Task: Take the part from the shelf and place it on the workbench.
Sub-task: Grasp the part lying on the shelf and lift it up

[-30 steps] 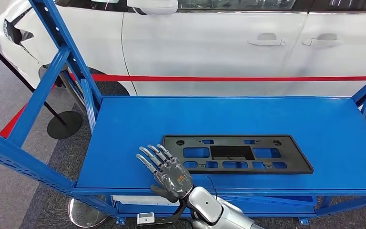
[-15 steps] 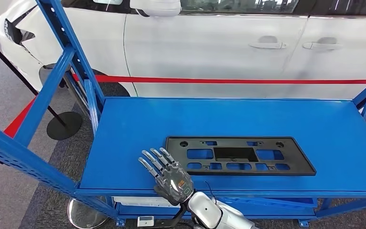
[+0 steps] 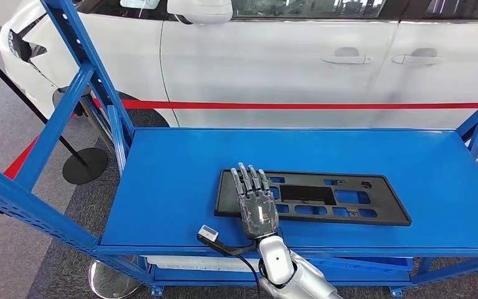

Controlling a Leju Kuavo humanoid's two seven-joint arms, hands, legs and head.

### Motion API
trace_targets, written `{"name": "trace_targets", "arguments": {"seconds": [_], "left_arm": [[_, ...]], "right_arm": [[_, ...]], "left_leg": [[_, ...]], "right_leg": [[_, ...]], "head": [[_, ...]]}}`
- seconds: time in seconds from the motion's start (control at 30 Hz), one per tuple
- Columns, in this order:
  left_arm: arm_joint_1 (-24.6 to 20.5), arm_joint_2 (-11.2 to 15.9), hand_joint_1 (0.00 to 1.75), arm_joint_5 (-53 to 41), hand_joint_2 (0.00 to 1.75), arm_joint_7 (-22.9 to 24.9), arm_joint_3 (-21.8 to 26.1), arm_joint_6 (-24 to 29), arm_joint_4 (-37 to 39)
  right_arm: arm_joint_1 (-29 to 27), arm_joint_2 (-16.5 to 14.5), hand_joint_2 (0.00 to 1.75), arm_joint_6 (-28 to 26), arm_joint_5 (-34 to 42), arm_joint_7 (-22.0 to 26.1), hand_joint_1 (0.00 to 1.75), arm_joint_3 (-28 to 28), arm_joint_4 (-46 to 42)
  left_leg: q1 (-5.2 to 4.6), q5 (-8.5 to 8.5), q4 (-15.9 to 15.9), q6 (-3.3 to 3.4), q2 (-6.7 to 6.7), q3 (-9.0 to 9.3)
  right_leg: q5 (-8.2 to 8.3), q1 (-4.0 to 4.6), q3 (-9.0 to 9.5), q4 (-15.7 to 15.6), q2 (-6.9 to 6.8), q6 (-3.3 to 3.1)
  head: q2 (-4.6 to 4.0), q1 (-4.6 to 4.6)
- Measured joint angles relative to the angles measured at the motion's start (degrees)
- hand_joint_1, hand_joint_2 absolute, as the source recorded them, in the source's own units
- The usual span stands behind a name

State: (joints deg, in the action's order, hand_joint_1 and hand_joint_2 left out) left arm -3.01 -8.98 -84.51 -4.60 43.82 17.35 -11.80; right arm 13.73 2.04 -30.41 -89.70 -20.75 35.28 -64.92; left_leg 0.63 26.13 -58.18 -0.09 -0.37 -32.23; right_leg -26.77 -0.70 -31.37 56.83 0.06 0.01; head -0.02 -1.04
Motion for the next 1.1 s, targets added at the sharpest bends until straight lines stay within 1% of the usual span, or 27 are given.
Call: {"name": "trace_targets", "arguments": {"seconds": [0.03, 0.07, 0.13, 0.17, 0.2, 0.23, 0.27, 0.3, 0.37, 0.4, 0.47, 0.5, 0.53, 0.57, 0.63, 0.67, 0.7, 0.73, 0.77, 0.83, 0.87, 0.9, 0.93, 1.0, 1.03, 1.07, 1.1], "left_arm": [[0.02, 0.05, 0.0, 0.24, 0.0, -0.13, 0.2, -0.02, 0.0], [0.05, 0.13, 0.0, 0.43, 0.0, -0.22, 0.42, -0.03, 0.0], [0.21, 0.24, 0.0, 0.67, 0.0, -0.28, 0.78, -0.04, 0.0], [0.36, 0.27, 0.0, 0.75, 0.0, -0.29, 0.89, -0.04, 0.0], [0.54, 0.3, 0.0, 0.84, 0.0, -0.29, 0.96, -0.04, 0.0], [0.7, 0.33, 0.0, 0.92, 0.0, -0.32, 1.03, -0.04, 0.0], [0.79, 0.4, 0.0, 1.0, 0.0, -0.35, 1.08, -0.04, 0.0], [0.82, 0.48, 0.0, 1.06, 0.0, -0.41, 1.13, -0.03, 0.0], [0.74, 0.57, 0.0, 1.16, 0.0, -0.54, 1.19, 0.03, 0.0], [0.74, 0.58, 0.0, 1.19, 0.0, -0.59, 1.23, 0.06, 0.0], [0.82, 0.61, 0.0, 1.21, 0.0, -0.63, 1.34, 0.12, 0.0], [0.86, 0.63, 0.0, 1.21, 0.0, -0.64, 1.43, 0.13, 0.0], [0.84, 0.65, 0.0, 1.21, 0.0, -0.66, 1.51, 0.14, 0.0], [0.79, 0.66, 0.0, 1.21, 0.0, -0.69, 1.61, 0.14, 0.0], [0.73, 0.66, 0.0, 1.22, 0.0, -0.74, 1.78, 0.15, 0.0], [0.76, 0.66, 0.0, 1.23, 0.0, -0.75, 1.88, 0.14, 0.0], [0.8, 0.66, 0.0, 1.28, 0.0, -0.76, 1.97, 0.14, 0.0], [0.83, 0.66, 0.0, 1.32, 0.0, -0.76, 2.05, 0.13, 0.0], [0.83, 0.66, 0.0, 1.35, 0.0, -0.77, 2.11, 0.13, 0.0], [0.78, 0.58, 0.0, 1.36, 0.0, -0.83, 2.15, 0.12, 0.0], [0.75, 0.53, 0.0, 1.32, 0.0, -0.87, 2.17, 0.11, 0.0], [0.73, 0.48, 0.0, 1.27, 0.0, -0.91, 2.19, 0.1, 0.0], [0.71, 0.44, 0.0, 1.2, 0.0, -0.93, 2.2, 0.08, 0.0], [0.65, 0.45, 0.0, 1.06, 0.0, -0.96, 2.21, 0.05, 0.0], [0.65, 0.46, 0.0, 1.0, 0.0, -0.97, 2.21, 0.04, 0.0], [0.65, 0.47, 0.0, 0.91, 0.0, -0.97, 2.21, 0.02, 0.0], [0.66, 0.48, 0.0, 0.78, 0.0, -0.96, 2.21, 0.0, 0.0]], "right_arm": [[-0.21, -0.35, 1.75, -0.07, 0.0, 0.01, 0.0, -0.74, 0.07], [-0.52, -0.69, 1.75, -0.12, -0.01, 0.01, 0.0, -1.52, 0.02], [-1.47, -1.07, 1.75, -0.15, -0.09, 0.09, 0.0, -3.08, -0.46], [-2.01, -1.16, 1.75, -0.15, -0.14, 0.15, 0.0, -3.83, -0.85], [-2.49, -1.22, 1.75, -0.15, -0.19, 0.21, 0.0, -4.49, -1.28], [-2.89, -1.27, 1.75, -0.14, -0.25, 0.25, 0.0, -5.07, -1.69], [-3.24, -1.3, 1.75, -0.12, -0.3, 0.27, 0.0, -5.58, -2.11], [-3.56, -1.34, 1.75, -0.07, -0.35, 0.32, 0.0, -6.05, -2.59], [-4.25, -1.37, 1.75, 0.23, -0.41, 0.66, 0.0, -7.07, -3.74], [-4.58, -1.37, 1.75, 0.49, -0.42, 0.87, 0.0, -7.56, -4.3], [-5.17, -1.36, 1.75, 0.96, -0.42, 1.12, 0.0, -8.38, -5.21], [-5.44, -1.36, 1.75, 1.11, -0.42, 1.13, 0.0, -8.68, -5.56], [-5.66, -1.36, 1.75, 1.2, -0.42, 1.13, 0.0, -8.93, -5.84], [-5.83, -1.35, 1.75, 1.29, -0.42, 1.13, 0.0, -9.14, -6.03], [-6.14, -1.34, 1.75, 1.49, -0.42, 1.05, 0.0, -9.43, -6.2], [-6.29, -1.35, 1.75, 1.58, -0.42, 0.92, 0.0, -9.55, -6.28], [-6.45, -1.35, 1.75, 1.67, -0.42, 0.64, 0.0, -9.68, -6.42], [-6.56, -1.37, 1.75, 1.77, -0.42, 0.0, 0.0, -9.85, -6.61], [-6.63, -1.38, 1.75, 1.92, -0.42, -0.98, 0.0, -10.01, -6.84], [-6.59, -1.45, 1.75, 2.17, -0.42, -3.8, 0.0, -10.2, -7.43], [-6.51, -1.52, 1.75, 2.12, -0.42, -5.03, 0.0, -10.24, -7.73], [-6.44, -1.62, 1.75, 1.91, -0.42, -5.91, 0.0, -10.32, -7.98], [-6.39, -1.7, 1.75, 1.63, -0.42, -6.43, 0.0, -10.45, -8.2], [-6.35, -1.83, 1.75, 1.21, -0.41, -7.04, 0.0, -10.93, -8.56], [-6.32, -1.89, 1.75, 1.15, -0.41, -7.21, 0.0, -11.19, -8.7], [-6.28, -1.95, 1.75, 1.15, -0.41, -7.25, 0.0, -11.44, -8.78], [-6.26, -2.05, 1.75, 1.14, -0.41, -7.13, 0.0, -11.68, -8.78]], "left_leg": [[0.07, 0.92, -1.2, -0.25, 0.03, -0.45], [0.14, 2.52, -3.6, -0.42, 0.05, -1.45], [0.26, 6.57, -11.01, -0.69, 0.07, -4.57], [0.3, 7.88, -14.31, -0.82, 0.08, -5.94], [0.36, 8.05, -15.81, -0.92, 0.09, -6.47], [0.44, 7.12, -15.1, -0.97, 0.09, -5.93], [0.54, 5.3, -12.12, -0.97, 0.1, -4.33], [0.65, 3.44, -7.94, -0.94, 0.11, -2.2], [0.58, 1.52, -1.67, -0.59, 0.05, 0.85], [0.49, 1.46, -0.51, -0.3, 0.01, 1.34], [0.29, 1.33, -0.28, 0.52, 0.0, 1.3], [0.3, 1.1, -0.09, 0.98, 0.08, 1.31], [0.32, 0.83, 0.13, 1.44, 0.17, 1.29], [0.41, 0.57, 0.35, 1.83, 0.26, 1.25], [0.35, 0.36, 0.45, 2.18, 0.4, 0.95], [0.26, 0.34, 0.44, 2.21, 0.43, 0.84], [0.18, 0.34, 0.43, 2.22, 0.45, 0.81], [0.1, 0.35, 0.42, 2.23, 0.42, 0.84], [0.02, 0.37, 0.42, 2.23, 0.36, 0.93], [-0.21, 0.47, 0.38, 2.12, 0.2, 1.1], [-0.31, 0.53, 0.35, 1.94, 0.12, 1.09], [-0.37, 0.57, 0.33, 1.69, 0.09, 1.04], [-0.39, 0.57, 0.36, 1.38, 0.09, 0.99], [-0.33, 0.67, 0.41, 0.69, 0.14, 1.01], [-0.31, 1.19, -0.17, 0.36, 0.17, 0.82], [-0.31, 2.31, -1.77, 0.08, 0.18, 0.16], [-0.19, 4.04, -4.69, -0.16, 0.19, -1.15]], "right_leg": [[0.22, -0.12, 0.14, -0.3, -0.09, -0.43], [0.4, -0.26, 0.24, -0.56, -0.21, -0.77], [0.45, -0.19, 0.19, -0.58, -0.45, -1.09], [0.45, -0.15, 0.14, -0.53, -0.51, -1.1], [0.44, -0.14, 0.12, -0.47, -0.53, -1.09], [0.42, -0.15, 0.13, -0.36, -0.49, -1.05], [0.35, -0.18, 0.16, -0.2, -0.44, -0.94], [0.23, -0.2, 0.16, 0.04, -0.39, -0.74], [-0.09, -0.02, 0.01, 0.57, -0.3, -0.08], [-0.13, 0.09, -0.07, 0.69, -0.26, 0.28], [0.04, 0.06, -0.16, 0.55, -0.13, 1.02], [-0.12, -0.06, -0.26, 0.72, -0.08, 1.34], [-0.87, -0.16, -0.69, 1.64, -0.06, 1.63], [-2.31, -0.19, -1.67, 3.74, -0.04, 1.84], [-6.25, -0.19, -5.1, 10.95, -0.05, 2.09], [-7.61, -0.18, -6.83, 14.48, -0.05, 2.13], [-7.94, -0.18, -7.87, 16.54, -0.05, 2.1], [-7.11, -0.15, -7.88, 16.45, -0.05, 1.97], [-5.29, -0.1, -6.79, 14.08, -0.05, 1.7], [-1.32, 0.28, -2.92, 5.95, -0.07, 0.78], [-0.19, 0.48, -1.48, 2.75, -0.13, 0.41], [0.23, 0.69, -0.7, 0.9, -0.16, 0.14], [0.14, 0.83, -0.59, 0.39, -0.17, 0.02], [0.5, 0.65, -0.5, -0.15, -0.16, -0.36], [0.71, 0.47, -0.35, -0.49, -0.18, -0.62], [0.91, 0.27, -0.23, -0.82, -0.23, -0.87], [0.99, 0.19, -0.18, -0.95, -0.3, -1.02]], "head": [[0.0, 0.03], [0.0, 0.05], [0.0, 0.08], [0.0, 0.06], [0.0, 0.07], [0.0, 0.07], [0.0, 0.07], [0.0, 0.07], [0.0, 0.01], [0.0, -0.04], [0.0, -0.11], [0.0, -0.1], [0.0, -0.12], [0.0, -0.15], [0.0, -0.19], [0.0, -0.19], [0.0, -0.19], [0.0, -0.19], [0.0, -0.2], [0.0, -0.18], [0.0, -0.17], [0.0, -0.15], [0.0, -0.14], [0.0, -0.15], [0.0, -0.14], [0.0, -0.1], [0.0, -0.07]]}}
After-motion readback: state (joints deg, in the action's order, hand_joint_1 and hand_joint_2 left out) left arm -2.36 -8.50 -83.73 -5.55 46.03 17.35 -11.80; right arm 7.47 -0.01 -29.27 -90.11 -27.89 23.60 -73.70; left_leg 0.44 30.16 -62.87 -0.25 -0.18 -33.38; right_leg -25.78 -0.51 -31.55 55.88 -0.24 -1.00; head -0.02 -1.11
